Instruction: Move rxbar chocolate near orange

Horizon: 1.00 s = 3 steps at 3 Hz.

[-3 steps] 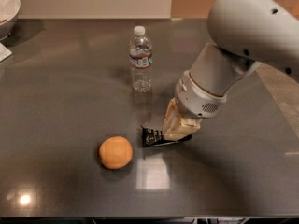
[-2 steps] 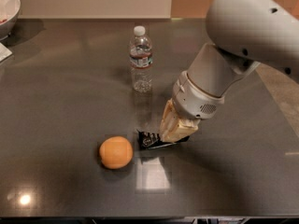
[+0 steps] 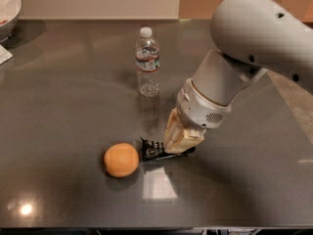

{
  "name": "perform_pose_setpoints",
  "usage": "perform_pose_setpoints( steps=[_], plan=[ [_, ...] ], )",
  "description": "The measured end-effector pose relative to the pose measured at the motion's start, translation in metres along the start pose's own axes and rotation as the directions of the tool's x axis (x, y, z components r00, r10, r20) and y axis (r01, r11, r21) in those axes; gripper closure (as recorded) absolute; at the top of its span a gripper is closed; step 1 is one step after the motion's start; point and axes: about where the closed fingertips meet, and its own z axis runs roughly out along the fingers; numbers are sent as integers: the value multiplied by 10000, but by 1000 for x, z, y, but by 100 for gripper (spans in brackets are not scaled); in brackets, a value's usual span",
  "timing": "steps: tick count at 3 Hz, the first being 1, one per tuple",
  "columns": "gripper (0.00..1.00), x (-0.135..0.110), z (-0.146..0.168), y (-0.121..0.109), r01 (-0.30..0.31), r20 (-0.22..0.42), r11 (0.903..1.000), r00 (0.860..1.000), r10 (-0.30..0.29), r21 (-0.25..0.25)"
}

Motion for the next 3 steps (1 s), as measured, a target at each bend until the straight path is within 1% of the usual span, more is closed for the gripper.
perform_pose_setpoints(
  steps=[2, 3],
  plan=[
    [14, -2, 0, 0, 42, -21, 10000, 10000, -42, 21],
    [0, -3, 1, 1, 63, -31, 10000, 10000, -63, 29]
  ],
)
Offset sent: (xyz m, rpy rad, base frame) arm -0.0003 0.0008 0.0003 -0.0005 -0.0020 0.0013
